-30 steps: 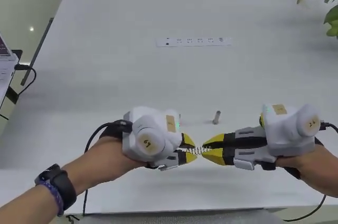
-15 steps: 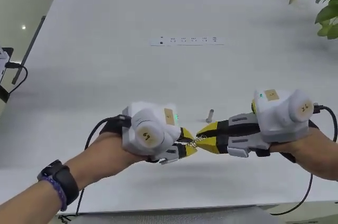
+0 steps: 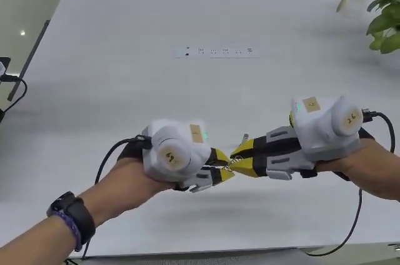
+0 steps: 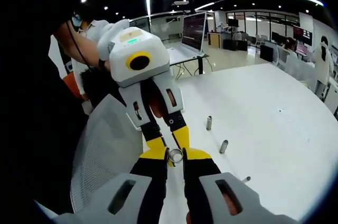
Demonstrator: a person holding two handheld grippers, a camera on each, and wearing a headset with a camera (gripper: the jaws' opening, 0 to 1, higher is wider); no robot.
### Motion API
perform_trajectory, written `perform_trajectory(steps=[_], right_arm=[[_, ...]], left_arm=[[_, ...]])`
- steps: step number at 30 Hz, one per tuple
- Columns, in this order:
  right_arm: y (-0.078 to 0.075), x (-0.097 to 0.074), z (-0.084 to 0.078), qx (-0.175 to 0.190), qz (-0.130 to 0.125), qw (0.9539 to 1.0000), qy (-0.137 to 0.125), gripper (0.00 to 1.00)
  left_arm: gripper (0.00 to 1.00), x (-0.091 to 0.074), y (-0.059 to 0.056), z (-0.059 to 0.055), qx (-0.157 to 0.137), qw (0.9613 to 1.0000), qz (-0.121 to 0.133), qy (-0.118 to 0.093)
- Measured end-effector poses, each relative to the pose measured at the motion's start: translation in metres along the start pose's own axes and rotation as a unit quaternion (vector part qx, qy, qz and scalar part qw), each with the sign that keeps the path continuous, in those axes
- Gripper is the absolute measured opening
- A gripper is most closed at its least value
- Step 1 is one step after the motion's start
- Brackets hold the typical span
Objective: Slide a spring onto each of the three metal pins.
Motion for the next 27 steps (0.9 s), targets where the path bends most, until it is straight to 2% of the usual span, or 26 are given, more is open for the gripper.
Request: perform_trajectory(steps=[6,11,21,27], right_arm=[[-0.001,-0.003,0.003,-0.021,0.005,0.9995,0.022,0.09],[-0.002,-0.009,0.005,-0.043,0.014,0.9975,0.054,0.13],[-0.001,-0.017,0.007,-0.097,0.039,0.987,0.122,0.19],[-0.002,-0.017,0.01,-0.122,0.044,0.9809,0.145,0.18]], left_arm=[[0.01,0.0,0.001,0.004,-0.005,0.9999,-0.001,-0.01],[0.01,0.002,0.0,0.009,-0.009,0.9997,-0.005,-0.02],[0.01,0.003,-0.001,0.016,-0.006,0.9995,-0.01,-0.028],[0.01,0.003,0.0,0.019,-0.007,0.9994,-0.011,-0.032]])
Point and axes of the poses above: the centre of the closed fingertips' face, and the gripper's own axes: x roughly forward along the fingers, y roughly to its left, z roughly out of its top, the point moved 5 cm from there along -x, roughly backward along the fingers, and after that the axes turned 6 degrees about z, right-handed, at the moved point
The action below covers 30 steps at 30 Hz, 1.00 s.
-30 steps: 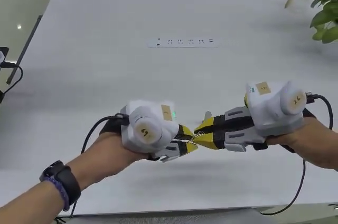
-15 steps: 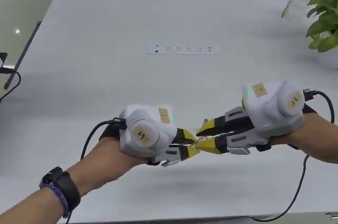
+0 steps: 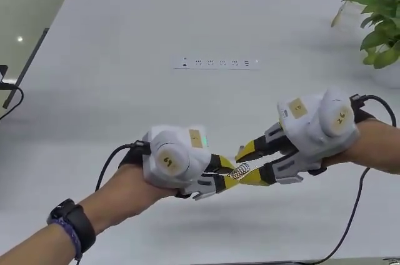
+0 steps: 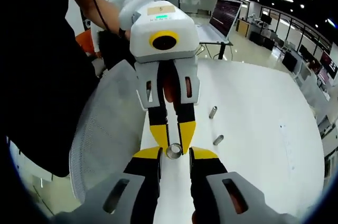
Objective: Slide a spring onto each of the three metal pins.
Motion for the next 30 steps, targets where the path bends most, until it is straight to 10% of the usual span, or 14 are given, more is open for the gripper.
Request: perform_trajectory(steps=[30], right_arm=[[-0.0001,0.0065,-0.0019,-0.055,0.031,0.9953,0.073,0.09]], left_arm=[[0.01,0.0057,-0.0014,0.0023,-0.001,1.0,-0.009,0.002]])
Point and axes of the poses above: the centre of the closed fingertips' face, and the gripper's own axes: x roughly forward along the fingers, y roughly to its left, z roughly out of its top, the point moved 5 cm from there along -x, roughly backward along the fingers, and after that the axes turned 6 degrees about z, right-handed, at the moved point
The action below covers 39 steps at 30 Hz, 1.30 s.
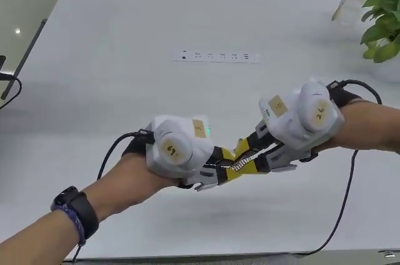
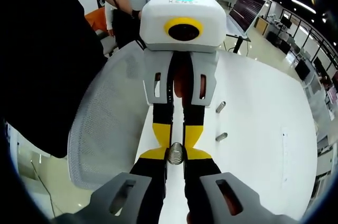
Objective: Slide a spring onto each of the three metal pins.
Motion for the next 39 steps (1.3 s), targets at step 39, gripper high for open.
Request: perform_trajectory(steps=[39], right_arm=[[-0.017,0.001,-0.04,0.055,-0.038,0.9975,0.025,0.08]], left_arm=[[0.24,-0.026,0.013,-0.035,-0.058,0.997,0.048,0.017]])
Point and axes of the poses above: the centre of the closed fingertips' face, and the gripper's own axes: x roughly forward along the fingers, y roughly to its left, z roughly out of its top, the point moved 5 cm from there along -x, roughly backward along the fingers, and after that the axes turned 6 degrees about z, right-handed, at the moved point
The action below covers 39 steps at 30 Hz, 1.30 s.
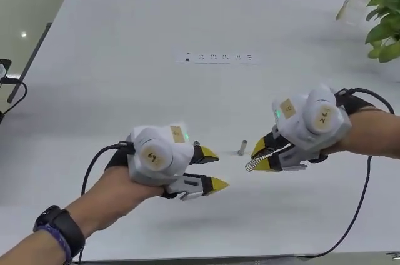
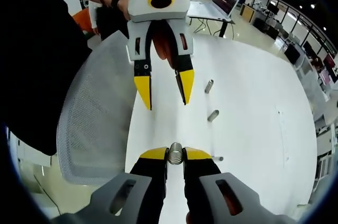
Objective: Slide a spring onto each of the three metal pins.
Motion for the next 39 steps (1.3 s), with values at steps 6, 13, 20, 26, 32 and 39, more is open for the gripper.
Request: perform_trajectory(steps=[6,13,20,26,32,39], right_arm=[[-0.008,0.0,-0.012,0.012,-0.006,0.9999,0.009,0.08],[-0.017,0.001,-0.019,0.024,-0.014,0.9995,0.014,0.08],[-0.025,0.004,-0.026,0.035,-0.022,0.9989,0.019,0.08],[-0.031,0.006,-0.033,0.048,-0.025,0.9983,0.021,0.08],[-0.038,0.009,-0.036,0.056,-0.03,0.9976,0.028,0.08],[-0.048,0.012,-0.038,0.065,-0.041,0.9965,0.034,0.08]], left_arm=[[0.27,-0.014,0.01,-0.015,-0.022,0.9994,0.026,0.007],[0.32,-0.03,0.019,-0.032,-0.048,0.9971,0.058,0.013],[0.35,-0.052,0.031,-0.052,-0.082,0.9917,0.098,0.018],[0.38,-0.069,0.036,-0.065,-0.097,0.9877,0.12,0.024],[0.41,-0.084,0.042,-0.074,-0.111,0.9833,0.142,0.024],[0.45,-0.101,0.049,-0.085,-0.129,0.9768,0.169,0.026]])
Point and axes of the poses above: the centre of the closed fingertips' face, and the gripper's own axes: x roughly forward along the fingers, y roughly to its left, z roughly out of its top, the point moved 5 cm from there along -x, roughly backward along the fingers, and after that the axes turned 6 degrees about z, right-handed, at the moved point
